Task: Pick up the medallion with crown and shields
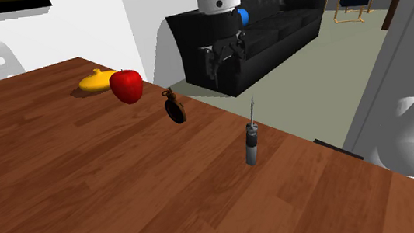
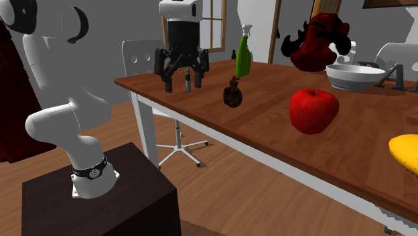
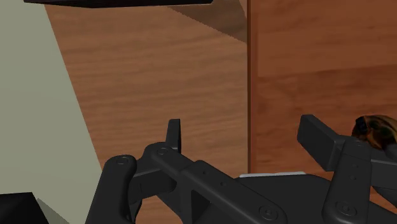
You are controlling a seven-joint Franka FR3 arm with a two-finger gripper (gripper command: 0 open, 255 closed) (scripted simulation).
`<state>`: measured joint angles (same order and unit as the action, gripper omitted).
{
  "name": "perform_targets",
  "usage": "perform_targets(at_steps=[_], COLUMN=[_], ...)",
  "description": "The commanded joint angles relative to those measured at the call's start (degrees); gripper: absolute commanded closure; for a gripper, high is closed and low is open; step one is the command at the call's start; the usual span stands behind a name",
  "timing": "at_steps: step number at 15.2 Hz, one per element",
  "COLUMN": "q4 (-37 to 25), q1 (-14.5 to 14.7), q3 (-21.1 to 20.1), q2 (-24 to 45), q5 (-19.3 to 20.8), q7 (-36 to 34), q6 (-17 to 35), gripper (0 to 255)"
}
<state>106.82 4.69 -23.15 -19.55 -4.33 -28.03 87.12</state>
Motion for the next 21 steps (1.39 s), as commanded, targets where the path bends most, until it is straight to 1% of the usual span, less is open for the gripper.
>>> perform_targets(at_steps=[1,4,7,9,11,12,19,21], q4=[-5.38,-13.0,-21.88,-28.8,-36.95,-39.0,-29.02,-28.28], q1=[0.18,1.0,2.77,4.91,8.26,9.32,7.27,7.15], q3=[-2.45,-6.02,-9.52,-11.59,-13.18,-13.3,-12.71,-12.68], q2=[4.46,10.98,18.56,24.34,30.79,32.32,28.73,28.49], q5=[1.18,3.78,7.75,11.28,15.56,16.58,14.19,14.04], q7=[-3.08,-7.76,-12.78,-16.2,-19.44,-20.09,-19.48,-19.44], q6=[-0.83,-2.23,-4.48,-6.7,-9.71,-10.52,-3.42,-2.88], gripper=[0,0,0,0,0,0,0,0])
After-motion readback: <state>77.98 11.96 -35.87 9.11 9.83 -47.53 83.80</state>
